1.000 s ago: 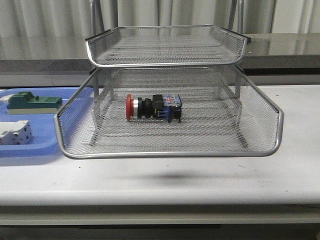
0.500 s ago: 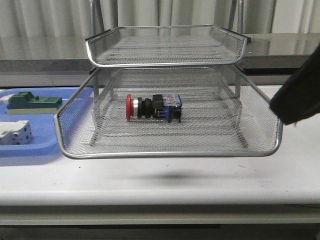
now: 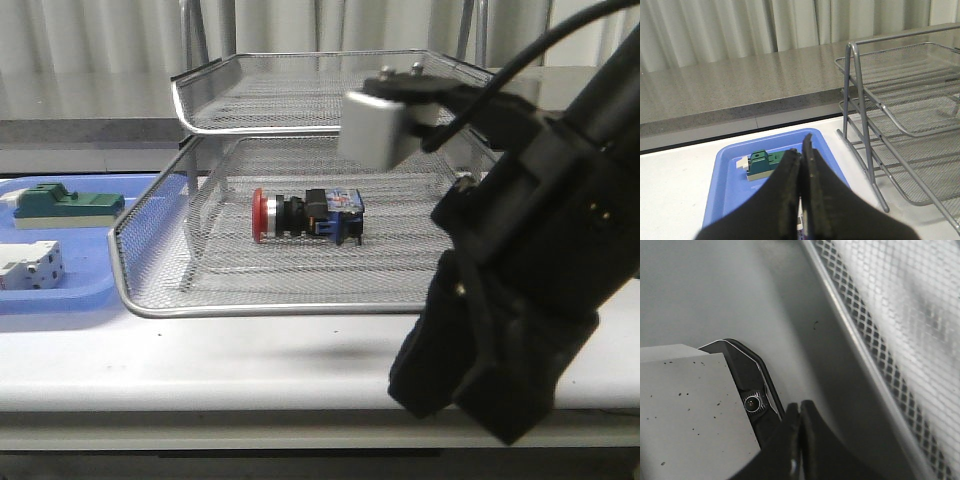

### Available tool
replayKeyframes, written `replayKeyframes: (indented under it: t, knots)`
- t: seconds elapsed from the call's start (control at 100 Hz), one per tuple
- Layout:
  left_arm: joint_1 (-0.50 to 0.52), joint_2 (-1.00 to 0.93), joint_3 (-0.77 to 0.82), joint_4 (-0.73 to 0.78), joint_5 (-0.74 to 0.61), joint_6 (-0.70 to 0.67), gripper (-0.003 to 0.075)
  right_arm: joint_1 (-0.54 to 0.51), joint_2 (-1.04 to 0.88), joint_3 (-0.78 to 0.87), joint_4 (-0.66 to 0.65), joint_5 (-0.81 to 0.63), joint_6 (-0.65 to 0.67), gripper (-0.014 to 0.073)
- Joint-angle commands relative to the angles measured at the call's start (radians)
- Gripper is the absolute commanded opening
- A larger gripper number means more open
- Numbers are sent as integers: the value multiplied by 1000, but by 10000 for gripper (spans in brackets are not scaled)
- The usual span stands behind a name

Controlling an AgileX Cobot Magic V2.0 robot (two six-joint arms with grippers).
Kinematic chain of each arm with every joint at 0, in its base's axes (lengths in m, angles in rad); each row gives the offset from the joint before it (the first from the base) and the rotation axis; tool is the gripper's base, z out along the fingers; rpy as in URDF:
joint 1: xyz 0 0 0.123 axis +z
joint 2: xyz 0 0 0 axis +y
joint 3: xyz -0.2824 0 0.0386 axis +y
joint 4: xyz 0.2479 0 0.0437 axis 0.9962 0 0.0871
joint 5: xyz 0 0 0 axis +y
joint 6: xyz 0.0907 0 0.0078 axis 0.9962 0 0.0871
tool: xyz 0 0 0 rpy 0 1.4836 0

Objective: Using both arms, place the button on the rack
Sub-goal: 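Push the middle tier back into the rack with the right gripper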

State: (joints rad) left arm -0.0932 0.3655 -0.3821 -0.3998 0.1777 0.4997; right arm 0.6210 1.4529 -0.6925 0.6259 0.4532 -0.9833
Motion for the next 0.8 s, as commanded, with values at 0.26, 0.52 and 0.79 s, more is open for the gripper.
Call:
replayKeyframes:
  t: [0.26,0.52,0.79]
  knots:
    - [-9,6,-27,-16,-81,-7,-20,15,47,-82,11,-117,-15,-60]
    - [-9,6,-27,-16,-81,-7,-20,-4,144,-167,-25,-134,-15,-60]
    - [-9,6,-27,-16,-81,-7,-20,-78,214,-296,-52,-132,-15,-60]
